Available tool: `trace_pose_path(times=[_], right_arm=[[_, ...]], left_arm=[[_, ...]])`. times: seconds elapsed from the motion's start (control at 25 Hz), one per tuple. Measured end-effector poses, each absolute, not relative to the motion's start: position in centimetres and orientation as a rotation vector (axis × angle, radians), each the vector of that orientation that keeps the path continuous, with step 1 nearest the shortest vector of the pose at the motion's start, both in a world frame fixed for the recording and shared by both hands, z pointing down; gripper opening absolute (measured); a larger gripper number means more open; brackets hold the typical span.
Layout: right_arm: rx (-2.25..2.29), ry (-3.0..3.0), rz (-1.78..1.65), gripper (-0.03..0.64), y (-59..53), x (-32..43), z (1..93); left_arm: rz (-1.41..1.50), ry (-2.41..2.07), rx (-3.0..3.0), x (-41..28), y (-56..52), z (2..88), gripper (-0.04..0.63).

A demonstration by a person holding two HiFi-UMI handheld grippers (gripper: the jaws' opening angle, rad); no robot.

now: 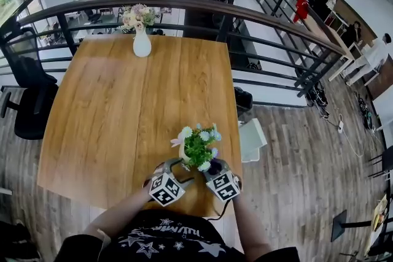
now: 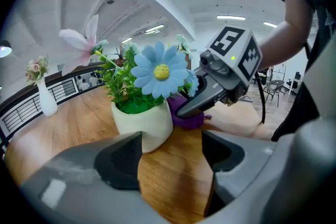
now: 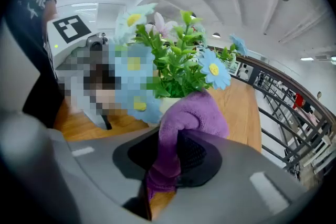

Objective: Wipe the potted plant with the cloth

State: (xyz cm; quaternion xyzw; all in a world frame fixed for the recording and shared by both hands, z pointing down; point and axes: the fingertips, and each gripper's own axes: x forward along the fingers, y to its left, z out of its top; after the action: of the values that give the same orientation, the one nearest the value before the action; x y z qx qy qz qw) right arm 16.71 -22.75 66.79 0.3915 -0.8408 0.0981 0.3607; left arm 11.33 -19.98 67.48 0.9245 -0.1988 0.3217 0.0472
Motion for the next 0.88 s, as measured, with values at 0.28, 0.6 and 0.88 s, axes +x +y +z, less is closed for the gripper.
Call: trace_pose_path(times=[0.28, 0.6, 0.88], right_arm=[[0.99, -2.168, 0.229, 0.086, -23.3, 16.8, 66.6], [0.963, -2.177, 0.251, 0.086, -23.2, 16.9, 67.0], [0.946, -2.18, 0.244, 0.086, -23.4, 16.8, 66.6]], left_arm=[[1.144, -0.363, 2.862, 8.2, -19.8, 68.8, 0.371], [1.15, -0.199, 2.905, 6.8, -23.7, 68.0, 0.473], [1.08, 0.0, 3.011, 9.5, -25.3, 66.9, 0.525]])
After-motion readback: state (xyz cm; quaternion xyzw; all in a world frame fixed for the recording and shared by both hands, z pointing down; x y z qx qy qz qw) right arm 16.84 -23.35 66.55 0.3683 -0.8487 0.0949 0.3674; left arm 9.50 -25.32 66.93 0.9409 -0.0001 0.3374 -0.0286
